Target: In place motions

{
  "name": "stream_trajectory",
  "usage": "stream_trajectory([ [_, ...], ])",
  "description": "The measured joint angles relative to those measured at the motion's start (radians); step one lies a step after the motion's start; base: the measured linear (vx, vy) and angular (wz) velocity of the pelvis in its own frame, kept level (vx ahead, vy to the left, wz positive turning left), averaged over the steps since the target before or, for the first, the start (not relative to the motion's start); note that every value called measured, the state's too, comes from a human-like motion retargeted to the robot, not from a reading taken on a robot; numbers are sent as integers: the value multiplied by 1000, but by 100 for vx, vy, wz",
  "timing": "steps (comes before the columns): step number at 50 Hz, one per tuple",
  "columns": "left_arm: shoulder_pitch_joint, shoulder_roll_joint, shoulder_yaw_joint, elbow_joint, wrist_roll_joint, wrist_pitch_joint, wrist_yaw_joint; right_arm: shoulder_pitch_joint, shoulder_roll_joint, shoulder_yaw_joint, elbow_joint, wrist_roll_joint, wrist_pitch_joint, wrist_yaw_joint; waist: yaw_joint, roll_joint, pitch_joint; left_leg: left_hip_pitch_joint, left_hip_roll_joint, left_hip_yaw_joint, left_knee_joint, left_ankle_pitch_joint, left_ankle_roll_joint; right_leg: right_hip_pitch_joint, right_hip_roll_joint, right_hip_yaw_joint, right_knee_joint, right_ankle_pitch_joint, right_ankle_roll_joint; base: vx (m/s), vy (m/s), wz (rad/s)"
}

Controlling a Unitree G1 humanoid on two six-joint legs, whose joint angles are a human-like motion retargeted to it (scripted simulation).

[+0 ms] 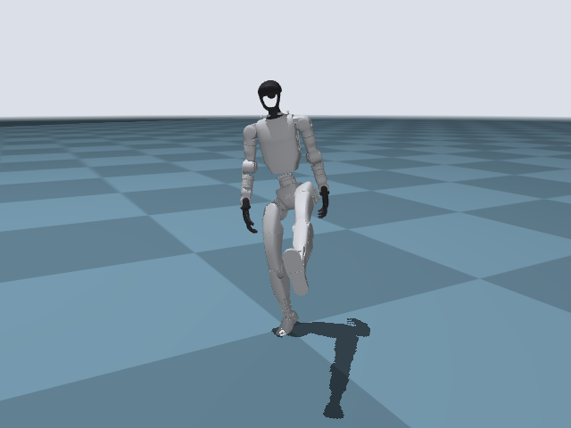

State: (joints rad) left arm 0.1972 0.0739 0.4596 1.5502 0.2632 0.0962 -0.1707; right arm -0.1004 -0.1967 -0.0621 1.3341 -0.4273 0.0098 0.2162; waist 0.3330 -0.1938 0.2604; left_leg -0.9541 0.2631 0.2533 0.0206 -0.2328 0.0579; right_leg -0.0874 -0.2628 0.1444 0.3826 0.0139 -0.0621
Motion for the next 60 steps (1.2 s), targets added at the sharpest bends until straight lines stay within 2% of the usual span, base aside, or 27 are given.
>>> stream_trajectory([
  [5,45,2,1,6,52,15,-19,20,32,53,-24,16,-35,11,-12,-43,15,47,-11,-5,-73,12,16,-26,-40,51,62,-29,-9,2,3,-31],
  [10,8,14,-11,-34,65,12,-23,44,27,26,29,-38,-31,19,-18,12,-9,140,-36,-17,-11,-2,-5,0,-4,22,-7,-1,8,-12,0,12],
  [15,-17,44,-13,-86,40,5,-21,99,16,-17,140,-66,-7,-8,-106,90,-122,257,-68,10,101,-25,-63,23,68,-67,-109,27,26,0,4,69],
  [18,-34,69,-11,-91,44,13,-9,135,-2,-47,221,-74,16,-21,-200,144,-221,325,-84,38,221,-26,-108,7,116,-144,-145,29,25,12,8,116],
  [20,-54,82,-17,-89,40,18,11,162,-19,-72,266,-71,31,-27,-244,161,-278,378,-92,75,317,-10,-123,-17,124,-180,-161,29,29,14,6,103],
  [23,-90,85,-31,-100,19,15,29,189,-41,-112,311,-62,51,-42,-288,173,-328,501,-129,107,410,25,-133,-40,122,-221,-181,31,39,10,1,82],
  [25,-95,74,-38,-118,11,5,32,219,-45,-130,316,-58,55,-59,-312,171,-357,611,-172,119,390,56,-127,-32,117,-239,-224,49,48,14,-1,58],
  [28,-111,62,-53,-141,3,-7,17,241,-51,-155,310,-53,57,-74,-364,199,-394,746,-190,134,299,83,-88,-39,138,-280,-241,49,59,20,-2,65],
  [30,-130,57,-69,-153,7,-8,-11,236,-62,-166,301,-47,57,-68,-413,239,-414,826,-189,146,192,-14,-126,-60,163,-323,-222,34,62,28,0,75],
  [32,-140,51,-93,-168,27,-11,-32,228,-66,-160,291,-32,56,-62,-427,275,-406,893,-187,179,58,-42,-170,-49,203,-336,-227,34,66,26,-1,25],
  [33,-145,49,-109,-175,42,-14,-45,219,-67,-156,287,-23,57,-57,-439,285,-397,920,-195,172,-4,-24,-172,-35,209,-347,-233,34,71,25,-2,41],
  [35,-154,47,-143,-183,73,-19,-62,203,-59,-149,277,-10,57,-54,-477,302,-388,940,-173,168,-49,-10,-224,-14,213,-377,-243,33,83,23,-2,71],
  [36,-164,48,-152,-186,95,-20,-72,189,-50,-144,266,0,57,-52,-496,309,-386,916,-162,155,-33,-11,-226,-12,214,-391,-250,35,88,18,-2,85],
  [39,-202,57,-187,-197,148,-25,-89,148,-8,-131,220,54,45,-40,-537,293,-360,862,-189,70,7,-22,-197,-4,190,-436,-271,51,98,7,-3,85],
  [43,-220,71,-235,-210,182,-38,-90,100,46,-104,155,129,17,-6,-447,240,-320,901,-214,95,-4,-36,-193,11,172,-409,-289,81,102,10,2,-22],
  [45,-191,72,-229,-191,183,-41,-79,84,68,-87,123,101,13,21,-401,228,-324,930,-216,121,-15,-45,-190,19,176,-383,-294,91,103,37,2,-69],
  [48,-128,70,-176,-95,160,-27,-50,92,97,-30,48,21,3,58,-393,232,-404,920,-220,141,-35,-55,-178,-12,186,-361,-299,96,106,43,-4,-38],
  [50,-107,77,-124,-19,135,-5,-43,89,113,38,-5,9,-15,67,-410,239,-421,911,-209,152,-30,-63,-174,-20,198,-350,-303,99,109,17,-8,-27],
  [55,-82,106,-45,77,90,36,-11,49,128,133,-82,-1,-51,79,-446,213,-369,940,-212,150,-19,-72,-173,11,189,-354,-308,102,109,2,-5,1],
  [60,-29,117,-27,15,89,25,-7,65,126,148,-82,-27,-57,75,-419,183,-382,914,-209,128,23,-89,-164,19,180,-375,-315,96,122,10,-12,24],
])
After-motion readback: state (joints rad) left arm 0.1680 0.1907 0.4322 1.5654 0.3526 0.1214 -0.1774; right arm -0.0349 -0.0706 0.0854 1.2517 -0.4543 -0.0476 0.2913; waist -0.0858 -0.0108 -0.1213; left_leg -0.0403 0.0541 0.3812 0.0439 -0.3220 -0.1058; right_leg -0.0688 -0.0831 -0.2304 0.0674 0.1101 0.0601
